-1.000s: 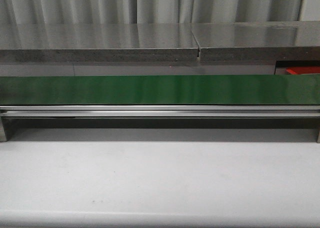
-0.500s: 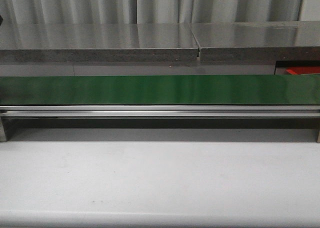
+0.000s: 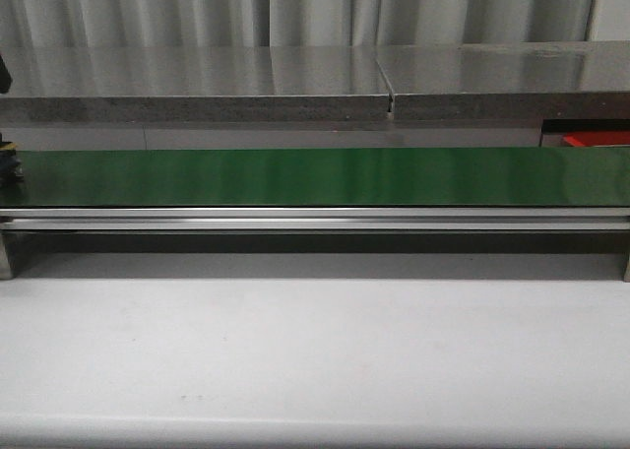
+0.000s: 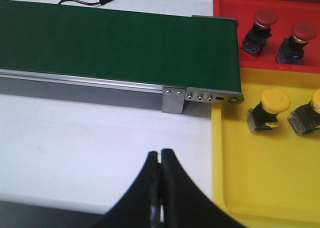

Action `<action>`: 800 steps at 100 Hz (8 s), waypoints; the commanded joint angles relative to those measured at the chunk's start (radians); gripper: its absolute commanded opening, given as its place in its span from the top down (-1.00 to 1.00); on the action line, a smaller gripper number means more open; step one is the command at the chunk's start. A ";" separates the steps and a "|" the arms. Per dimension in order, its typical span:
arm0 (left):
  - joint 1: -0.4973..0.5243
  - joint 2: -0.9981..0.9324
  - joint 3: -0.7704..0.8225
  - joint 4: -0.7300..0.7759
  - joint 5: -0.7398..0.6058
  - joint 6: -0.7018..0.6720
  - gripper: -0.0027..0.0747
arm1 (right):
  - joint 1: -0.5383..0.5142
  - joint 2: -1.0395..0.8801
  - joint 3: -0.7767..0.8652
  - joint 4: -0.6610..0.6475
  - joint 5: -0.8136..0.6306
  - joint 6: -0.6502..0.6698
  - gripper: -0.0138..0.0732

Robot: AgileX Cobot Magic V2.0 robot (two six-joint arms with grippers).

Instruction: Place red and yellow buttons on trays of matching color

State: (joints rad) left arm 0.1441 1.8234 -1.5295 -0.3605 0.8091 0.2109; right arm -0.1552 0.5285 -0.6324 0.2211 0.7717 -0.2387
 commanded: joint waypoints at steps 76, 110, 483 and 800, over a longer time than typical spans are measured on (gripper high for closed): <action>0.311 0.068 -0.123 0.080 -0.078 -0.001 -0.59 | 0.000 0.001 -0.025 0.005 -0.062 -0.008 0.95; 0.321 0.166 -0.126 0.119 -0.174 -0.002 -0.59 | 0.000 0.001 -0.025 0.005 -0.062 -0.008 0.95; -0.204 -0.535 0.217 0.038 -0.254 0.027 -0.73 | 0.000 0.001 -0.025 0.005 -0.062 -0.008 0.95; -0.347 -1.461 1.059 -0.015 -0.425 0.027 0.98 | 0.183 1.212 -0.857 0.073 0.038 -0.098 -0.67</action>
State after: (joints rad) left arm -0.1952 0.3538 -0.4429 -0.3544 0.4548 0.2398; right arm 0.0291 1.7507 -1.4261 0.2965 0.8457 -0.3247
